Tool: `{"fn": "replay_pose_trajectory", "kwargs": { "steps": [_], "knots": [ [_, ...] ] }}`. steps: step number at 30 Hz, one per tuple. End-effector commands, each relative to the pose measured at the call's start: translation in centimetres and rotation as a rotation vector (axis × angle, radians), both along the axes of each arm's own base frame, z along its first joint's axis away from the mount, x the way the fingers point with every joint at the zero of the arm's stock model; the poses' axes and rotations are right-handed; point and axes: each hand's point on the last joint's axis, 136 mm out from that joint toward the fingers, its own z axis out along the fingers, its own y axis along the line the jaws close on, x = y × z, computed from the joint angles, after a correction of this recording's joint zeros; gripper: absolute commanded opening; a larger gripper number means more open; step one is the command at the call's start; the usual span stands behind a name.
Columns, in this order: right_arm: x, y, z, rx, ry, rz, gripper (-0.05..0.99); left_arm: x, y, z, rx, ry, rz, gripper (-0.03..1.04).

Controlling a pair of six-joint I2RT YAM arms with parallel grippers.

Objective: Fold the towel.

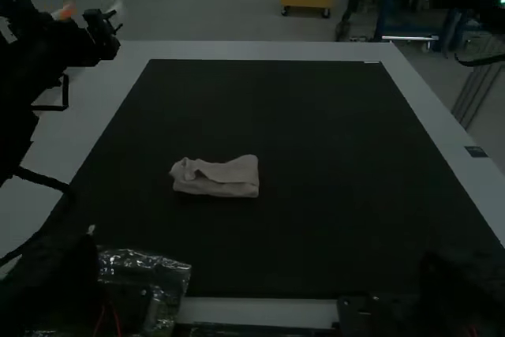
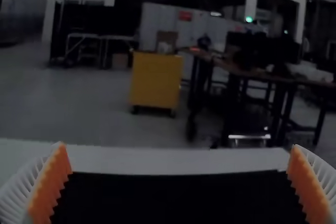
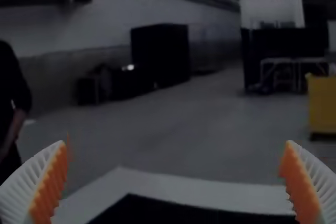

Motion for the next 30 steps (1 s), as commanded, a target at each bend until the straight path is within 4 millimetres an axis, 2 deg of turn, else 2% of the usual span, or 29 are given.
{"fn": "replay_pose_trajectory", "kwargs": {
  "steps": [1, 5, 9, 11, 14, 16, 17, 19, 21, 24, 26, 30],
  "knots": [
    [-4.2, -2.6, 1.8, 0.057, -0.113, -0.086, 0.91, -2.7, -0.2, 0.9, -0.050, -0.059, -0.003, 0.97],
    [-9.2, -5.7, 2.4, 0.127, -0.230, -0.213, 0.91, -7.0, -0.7, 2.1, -0.033, -0.189, -0.002, 0.97],
    [-13.0, -7.1, 2.3, 0.174, -0.314, -0.255, 0.91, -11.2, -1.1, 3.0, -0.021, -0.300, 0.003, 0.97],
    [-14.3, -7.4, 2.0, 0.183, -0.334, -0.259, 0.91, -11.2, -1.1, 2.5, -0.021, -0.273, 0.004, 0.97],
    [-16.1, -7.8, 1.9, 0.196, -0.369, -0.266, 0.91, -12.0, -1.2, 3.4, -0.016, -0.293, 0.004, 0.97],
    [-16.5, -7.9, 1.6, 0.200, -0.380, -0.270, 0.91, -11.9, -0.1, 3.6, 0.038, -0.314, 0.096, 0.97],
    [-16.1, -7.9, 1.4, 0.198, -0.369, -0.274, 0.91, -11.6, 0.9, 3.3, 0.069, -0.310, 0.169, 0.97],
    [-14.6, -8.6, 0.3, 0.196, -0.332, -0.329, 0.91, -11.0, 1.4, 2.9, 0.049, -0.314, 0.192, 0.97],
    [-12.6, -10.8, -1.4, 0.224, -0.277, -0.477, 0.91, -10.1, 1.9, 2.0, 0.051, -0.326, 0.212, 0.97],
    [-8.9, -10.4, -4.6, 0.179, -0.235, -0.496, 0.91, -8.2, 3.0, -0.6, 0.086, -0.299, 0.281, 0.97],
    [-6.3, -10.0, -7.7, 0.088, -0.175, -0.530, 0.91, -6.7, 3.2, -3.0, 0.124, -0.252, 0.293, 0.97],
    [-2.4, -9.2, -13.1, -0.032, -0.115, -0.550, 0.91, -4.7, 2.8, -6.8, 0.149, -0.229, 0.256, 0.97]
  ]
}}
